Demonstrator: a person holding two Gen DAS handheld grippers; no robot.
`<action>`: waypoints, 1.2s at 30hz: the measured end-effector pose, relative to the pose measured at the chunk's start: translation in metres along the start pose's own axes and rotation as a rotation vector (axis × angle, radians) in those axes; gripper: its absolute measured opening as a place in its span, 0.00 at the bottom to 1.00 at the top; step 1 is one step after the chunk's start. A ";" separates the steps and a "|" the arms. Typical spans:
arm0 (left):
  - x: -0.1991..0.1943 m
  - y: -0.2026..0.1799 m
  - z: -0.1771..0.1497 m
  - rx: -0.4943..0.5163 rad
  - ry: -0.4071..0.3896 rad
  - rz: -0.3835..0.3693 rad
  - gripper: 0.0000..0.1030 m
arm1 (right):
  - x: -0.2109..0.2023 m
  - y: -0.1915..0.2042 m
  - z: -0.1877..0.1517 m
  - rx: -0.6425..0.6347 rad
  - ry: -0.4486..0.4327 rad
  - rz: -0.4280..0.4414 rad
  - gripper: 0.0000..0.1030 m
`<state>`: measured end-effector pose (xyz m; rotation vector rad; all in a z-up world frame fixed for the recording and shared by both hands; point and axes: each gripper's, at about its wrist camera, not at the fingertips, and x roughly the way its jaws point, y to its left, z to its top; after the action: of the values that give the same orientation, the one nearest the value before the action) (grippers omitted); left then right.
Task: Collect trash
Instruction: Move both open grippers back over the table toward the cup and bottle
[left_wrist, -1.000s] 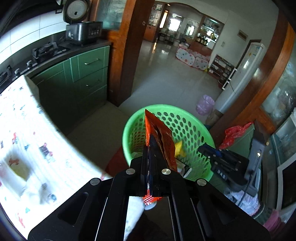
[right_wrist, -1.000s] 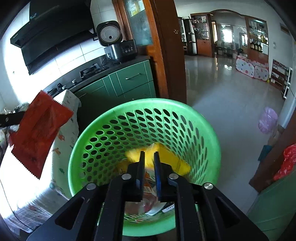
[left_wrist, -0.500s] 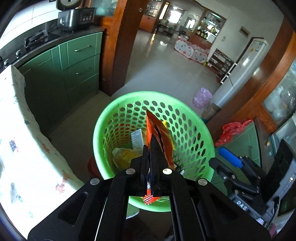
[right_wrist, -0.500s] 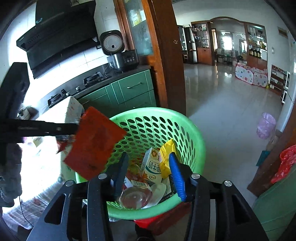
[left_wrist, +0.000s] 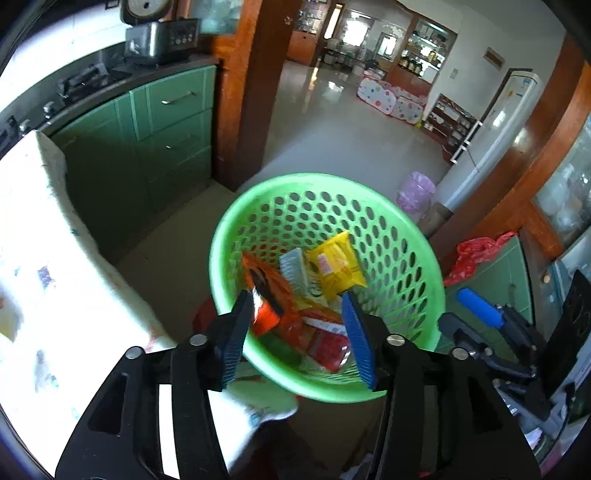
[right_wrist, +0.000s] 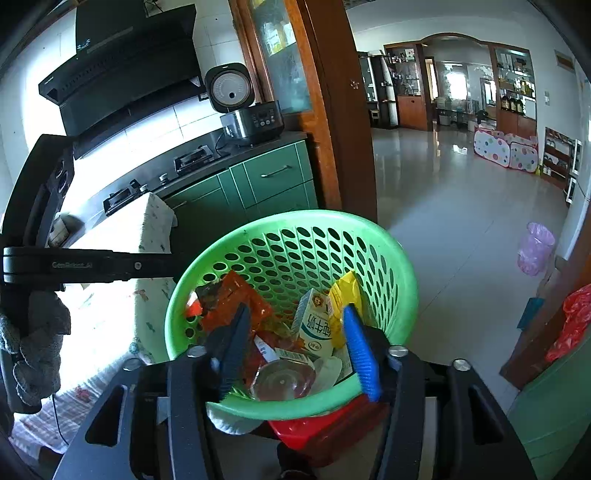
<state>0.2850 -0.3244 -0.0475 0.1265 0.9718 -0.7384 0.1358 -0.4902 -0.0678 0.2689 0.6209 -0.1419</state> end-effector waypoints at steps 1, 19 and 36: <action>-0.005 0.003 -0.002 0.000 -0.006 0.014 0.51 | -0.001 0.002 0.000 -0.003 -0.001 0.004 0.55; -0.116 0.108 -0.053 -0.127 -0.131 0.227 0.67 | -0.001 0.091 0.006 -0.126 0.009 0.159 0.78; -0.208 0.242 -0.111 -0.248 -0.155 0.464 0.69 | 0.039 0.233 0.015 -0.327 0.103 0.365 0.80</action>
<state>0.2852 0.0102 -0.0004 0.0721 0.8358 -0.1960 0.2248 -0.2738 -0.0319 0.0698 0.6761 0.3244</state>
